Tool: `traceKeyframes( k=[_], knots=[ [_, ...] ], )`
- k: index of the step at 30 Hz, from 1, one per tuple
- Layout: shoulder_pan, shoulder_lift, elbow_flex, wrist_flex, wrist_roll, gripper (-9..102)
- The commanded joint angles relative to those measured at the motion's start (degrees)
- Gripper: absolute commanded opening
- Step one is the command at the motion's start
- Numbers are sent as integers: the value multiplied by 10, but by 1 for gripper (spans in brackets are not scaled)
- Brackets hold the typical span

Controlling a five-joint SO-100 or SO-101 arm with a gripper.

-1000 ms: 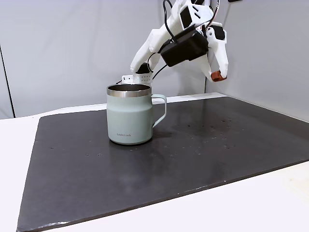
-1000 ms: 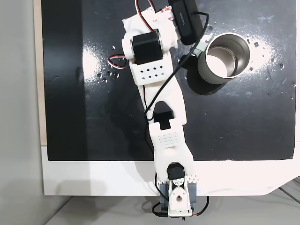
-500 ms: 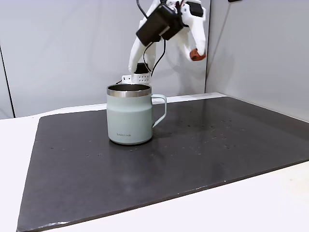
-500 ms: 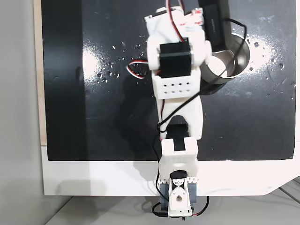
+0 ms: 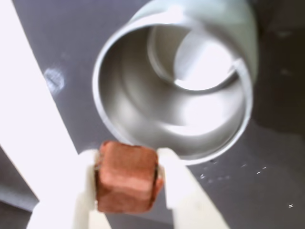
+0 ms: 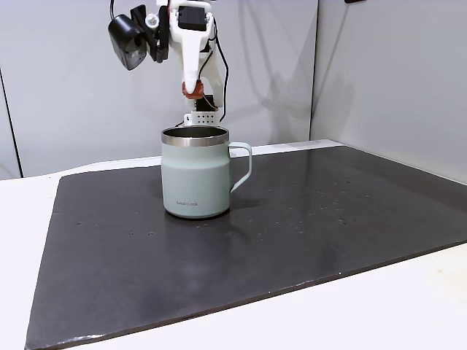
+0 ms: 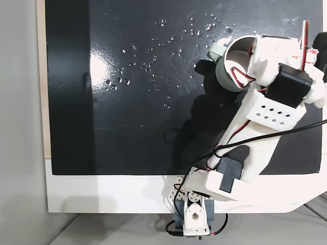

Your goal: Grasp a cube and put it in the cup.

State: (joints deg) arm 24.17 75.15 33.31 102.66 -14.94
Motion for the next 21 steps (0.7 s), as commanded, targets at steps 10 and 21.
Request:
traceKeyframes(
  k=[10, 21],
  knots=[
    [29, 45, 69, 6, -58, 3],
    [5, 56, 85, 7, -53, 24]
  ],
)
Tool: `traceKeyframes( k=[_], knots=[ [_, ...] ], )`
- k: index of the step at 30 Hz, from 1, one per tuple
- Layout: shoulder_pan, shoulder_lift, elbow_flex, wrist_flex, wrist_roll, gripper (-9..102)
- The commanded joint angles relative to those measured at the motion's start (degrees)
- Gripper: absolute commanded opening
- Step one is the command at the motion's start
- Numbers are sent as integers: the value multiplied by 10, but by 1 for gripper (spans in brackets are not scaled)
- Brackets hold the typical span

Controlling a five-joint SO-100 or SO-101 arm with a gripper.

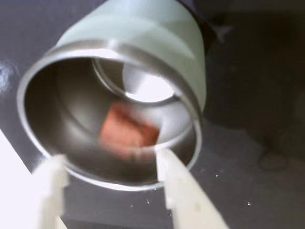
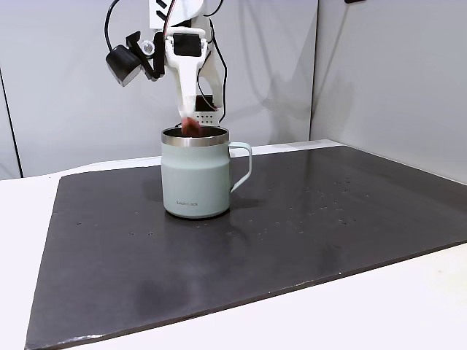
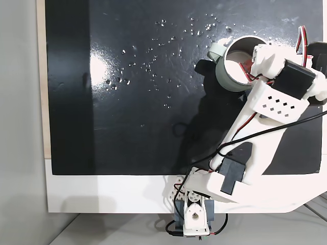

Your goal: Grasp a cube and put it in the cup.

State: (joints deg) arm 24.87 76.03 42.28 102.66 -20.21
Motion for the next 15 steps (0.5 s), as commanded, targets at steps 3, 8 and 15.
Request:
traceKeyframes(
  k=[3, 8, 15],
  knots=[
    [-3, 47, -2, 7, 1, 24],
    [-1, 47, -1, 7, 1, 23],
    [-1, 54, 9, 7, 1, 23]
  ],
)
